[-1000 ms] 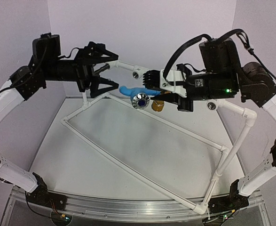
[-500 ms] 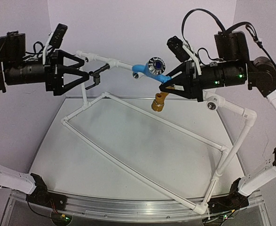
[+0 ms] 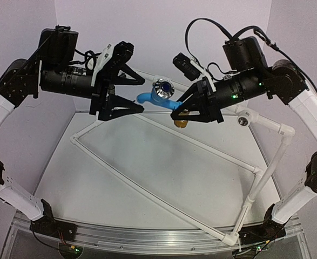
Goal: Install the water faucets
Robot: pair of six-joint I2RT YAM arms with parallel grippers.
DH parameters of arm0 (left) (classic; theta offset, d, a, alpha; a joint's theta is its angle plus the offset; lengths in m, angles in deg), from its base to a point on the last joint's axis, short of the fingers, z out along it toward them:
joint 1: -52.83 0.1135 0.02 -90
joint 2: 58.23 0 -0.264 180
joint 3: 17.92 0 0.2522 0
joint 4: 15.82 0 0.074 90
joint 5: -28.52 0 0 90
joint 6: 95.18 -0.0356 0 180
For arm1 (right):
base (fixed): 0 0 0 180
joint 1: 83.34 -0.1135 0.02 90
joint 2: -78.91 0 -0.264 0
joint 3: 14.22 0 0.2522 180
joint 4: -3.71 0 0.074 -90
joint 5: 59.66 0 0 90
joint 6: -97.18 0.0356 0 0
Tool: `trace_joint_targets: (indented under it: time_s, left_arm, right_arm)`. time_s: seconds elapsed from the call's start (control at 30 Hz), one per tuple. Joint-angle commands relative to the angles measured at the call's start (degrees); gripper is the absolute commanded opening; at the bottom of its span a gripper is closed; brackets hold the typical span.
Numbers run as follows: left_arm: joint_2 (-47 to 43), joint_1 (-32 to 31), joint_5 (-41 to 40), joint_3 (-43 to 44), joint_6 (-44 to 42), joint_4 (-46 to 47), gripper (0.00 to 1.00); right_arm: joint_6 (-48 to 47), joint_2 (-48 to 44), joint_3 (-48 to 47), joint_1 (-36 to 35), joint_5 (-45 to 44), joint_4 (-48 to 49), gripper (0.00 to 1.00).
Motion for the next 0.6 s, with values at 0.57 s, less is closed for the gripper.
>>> trace_joint_targets:
  time_s: [0.57]
  left_arm:
    - [4.3,-7.7,-7.4,2.9,-5.5,0.0,0.42]
  right_arm:
    - [-1.8,4.3,-7.0,0.2,5.4,-3.1,0.00]
